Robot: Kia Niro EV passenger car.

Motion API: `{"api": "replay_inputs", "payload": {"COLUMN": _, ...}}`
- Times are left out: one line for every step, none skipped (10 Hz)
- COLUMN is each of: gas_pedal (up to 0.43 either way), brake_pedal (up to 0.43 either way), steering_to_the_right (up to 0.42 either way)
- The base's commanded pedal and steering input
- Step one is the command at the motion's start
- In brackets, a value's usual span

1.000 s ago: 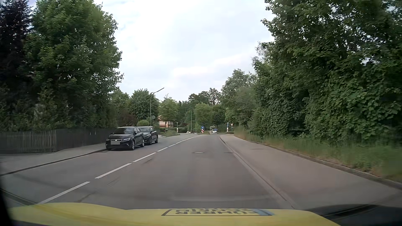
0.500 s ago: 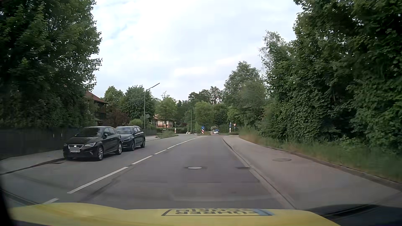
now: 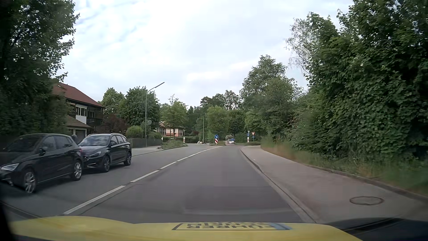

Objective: Follow the waypoints while adhering to traffic rules and regulations

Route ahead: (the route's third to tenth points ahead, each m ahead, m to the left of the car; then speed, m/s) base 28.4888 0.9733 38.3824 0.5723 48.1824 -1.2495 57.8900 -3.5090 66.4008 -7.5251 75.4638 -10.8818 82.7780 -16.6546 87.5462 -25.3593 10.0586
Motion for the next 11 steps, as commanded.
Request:
{"api": "replay_inputs", "payload": {"gas_pedal": 0.008, "brake_pedal": 0.0, "steering_to_the_right": 0.001}}
{"api": "replay_inputs", "payload": {"gas_pedal": 0.008, "brake_pedal": 0.0, "steering_to_the_right": 0.001}}
{"api": "replay_inputs", "payload": {"gas_pedal": 0.008, "brake_pedal": 0.0, "steering_to_the_right": 0.001}}
{"api": "replay_inputs", "payload": {"gas_pedal": 0.008, "brake_pedal": 0.0, "steering_to_the_right": 0.0}}
{"api": "replay_inputs", "payload": {"gas_pedal": 0.008, "brake_pedal": 0.0, "steering_to_the_right": 0.0}}
{"api": "replay_inputs", "payload": {"gas_pedal": 0.008, "brake_pedal": 0.0, "steering_to_the_right": 0.001}}
{"api": "replay_inputs", "payload": {"gas_pedal": 0.008, "brake_pedal": 0.0, "steering_to_the_right": 0.001}}
{"api": "replay_inputs", "payload": {"gas_pedal": 0.008, "brake_pedal": 0.0, "steering_to_the_right": 0.001}}
{"api": "replay_inputs", "payload": {"gas_pedal": 0.008, "brake_pedal": 0.0, "steering_to_the_right": 0.002}}
{"api": "replay_inputs", "payload": {"gas_pedal": 0.008, "brake_pedal": 0.0, "steering_to_the_right": 0.005}}
{"api": "replay_inputs", "payload": {"gas_pedal": 0.008, "brake_pedal": 0.0, "steering_to_the_right": 0.005}}
